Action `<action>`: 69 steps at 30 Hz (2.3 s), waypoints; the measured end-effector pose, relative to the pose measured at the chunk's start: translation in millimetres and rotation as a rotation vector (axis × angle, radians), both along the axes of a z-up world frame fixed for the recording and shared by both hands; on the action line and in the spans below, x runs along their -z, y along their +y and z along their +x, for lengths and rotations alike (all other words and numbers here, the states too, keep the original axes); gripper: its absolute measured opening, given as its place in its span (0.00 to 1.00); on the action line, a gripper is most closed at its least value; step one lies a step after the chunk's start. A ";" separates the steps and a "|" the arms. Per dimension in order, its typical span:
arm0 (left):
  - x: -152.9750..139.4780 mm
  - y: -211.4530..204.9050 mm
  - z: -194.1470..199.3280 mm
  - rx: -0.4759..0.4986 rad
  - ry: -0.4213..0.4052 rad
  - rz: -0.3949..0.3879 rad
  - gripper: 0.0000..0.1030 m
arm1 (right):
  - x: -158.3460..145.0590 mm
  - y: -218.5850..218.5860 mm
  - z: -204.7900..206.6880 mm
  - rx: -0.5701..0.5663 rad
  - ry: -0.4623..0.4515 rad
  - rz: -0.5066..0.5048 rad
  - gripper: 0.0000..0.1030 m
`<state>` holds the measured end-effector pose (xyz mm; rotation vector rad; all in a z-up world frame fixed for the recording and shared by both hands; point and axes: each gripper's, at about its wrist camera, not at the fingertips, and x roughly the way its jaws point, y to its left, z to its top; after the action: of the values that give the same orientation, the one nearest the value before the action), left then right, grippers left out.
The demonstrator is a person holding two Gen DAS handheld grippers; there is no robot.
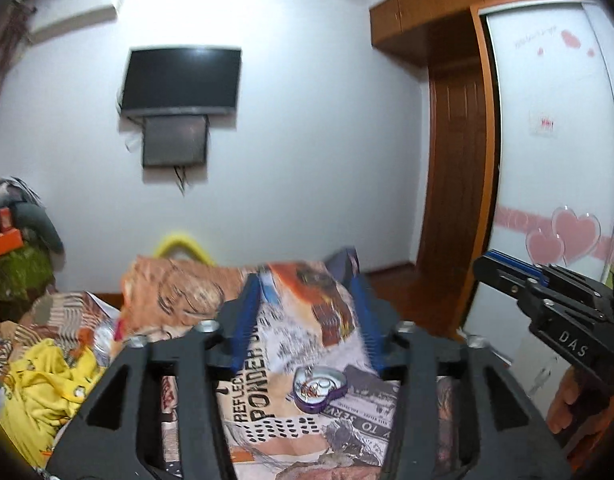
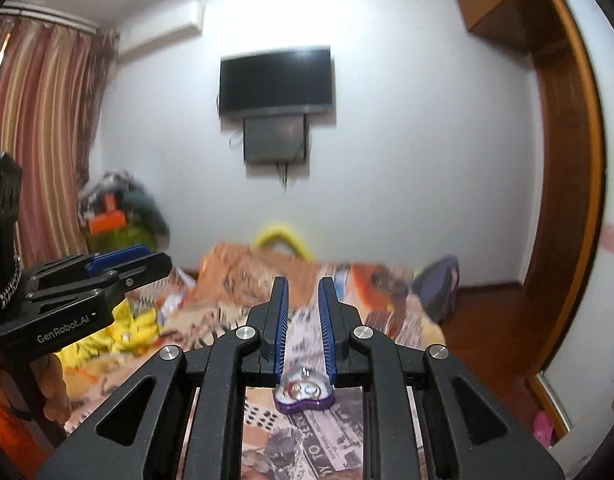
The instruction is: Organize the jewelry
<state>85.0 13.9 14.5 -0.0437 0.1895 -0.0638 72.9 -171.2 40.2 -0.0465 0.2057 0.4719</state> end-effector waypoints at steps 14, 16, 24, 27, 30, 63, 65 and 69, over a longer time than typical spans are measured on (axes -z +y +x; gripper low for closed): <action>-5.1 -7.1 -59.4 -0.064 -0.099 0.008 0.99 | -8.2 -1.2 -46.3 0.147 -0.147 0.037 0.96; -4.1 -7.1 -60.9 -0.067 -0.092 0.006 0.99 | -7.8 -0.4 -49.3 0.158 -0.159 0.038 1.00; -1.9 -11.3 -69.2 -0.088 -0.093 0.022 0.99 | -2.9 -3.0 -54.6 0.158 -0.153 0.024 1.00; -1.4 -11.1 -68.9 -0.091 -0.093 0.022 0.99 | 0.0 -9.2 -58.7 0.155 -0.151 0.024 1.00; -0.1 -10.5 -68.7 -0.091 -0.088 0.016 0.99 | -0.7 -9.9 -59.9 0.152 -0.148 0.020 1.00; 4.2 -13.9 -56.7 -0.097 -0.046 0.018 1.00 | -0.7 -14.3 -56.9 0.128 -0.095 0.026 1.00; 4.2 -14.4 -56.1 -0.093 -0.045 0.018 1.00 | -0.7 -14.3 -56.9 0.128 -0.095 0.026 1.00; 4.9 -15.2 -56.7 -0.090 -0.045 0.019 1.00 | -1.3 -14.4 -57.1 0.127 -0.094 0.026 1.00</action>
<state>28.4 -1.3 9.6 -0.0319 0.1428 0.0267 15.8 -185.6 41.5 -0.0301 0.1093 0.3447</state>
